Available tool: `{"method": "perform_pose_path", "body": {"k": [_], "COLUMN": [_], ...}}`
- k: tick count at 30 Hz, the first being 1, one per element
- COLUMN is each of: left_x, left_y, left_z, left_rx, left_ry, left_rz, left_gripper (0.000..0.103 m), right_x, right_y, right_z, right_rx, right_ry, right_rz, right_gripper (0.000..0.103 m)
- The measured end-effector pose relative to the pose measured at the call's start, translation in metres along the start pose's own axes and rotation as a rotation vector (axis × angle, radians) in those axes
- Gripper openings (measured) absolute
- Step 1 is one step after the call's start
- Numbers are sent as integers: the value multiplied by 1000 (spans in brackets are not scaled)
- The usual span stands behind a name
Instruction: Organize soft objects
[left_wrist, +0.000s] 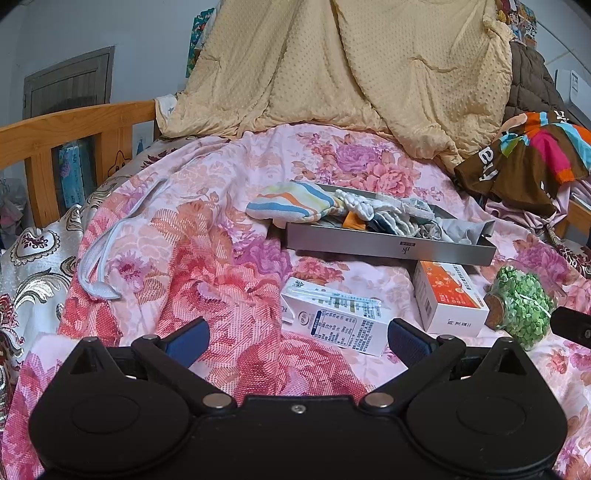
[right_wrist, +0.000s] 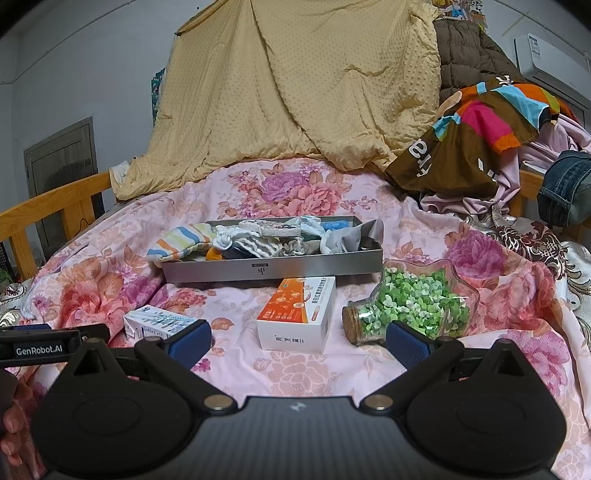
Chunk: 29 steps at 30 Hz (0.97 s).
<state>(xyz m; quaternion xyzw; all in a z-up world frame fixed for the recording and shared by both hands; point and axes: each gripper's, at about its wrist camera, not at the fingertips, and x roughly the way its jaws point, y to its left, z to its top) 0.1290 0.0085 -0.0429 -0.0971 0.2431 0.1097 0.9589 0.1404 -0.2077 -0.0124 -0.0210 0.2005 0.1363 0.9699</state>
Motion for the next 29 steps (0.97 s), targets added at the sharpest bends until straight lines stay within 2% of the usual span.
{"method": "perform_pose_path", "body": {"k": [5,15,29], "left_x": [4,4,3], "left_y": [-1,1,-2], "left_z": [-2,-3,-4], "left_rx": [19,-14,0], "left_ry": [38,40,34], "left_rz": [15,9,8], "left_gripper": [102,102,102], "right_x": [0,3,5], "right_y": [0,1,3], "right_z": [-1,-4,-6], "right_rx": [-2,-7,-11], "right_ry": [2,9,18], "right_rz": [1,3,6], "right_gripper": [103,103,103]}}
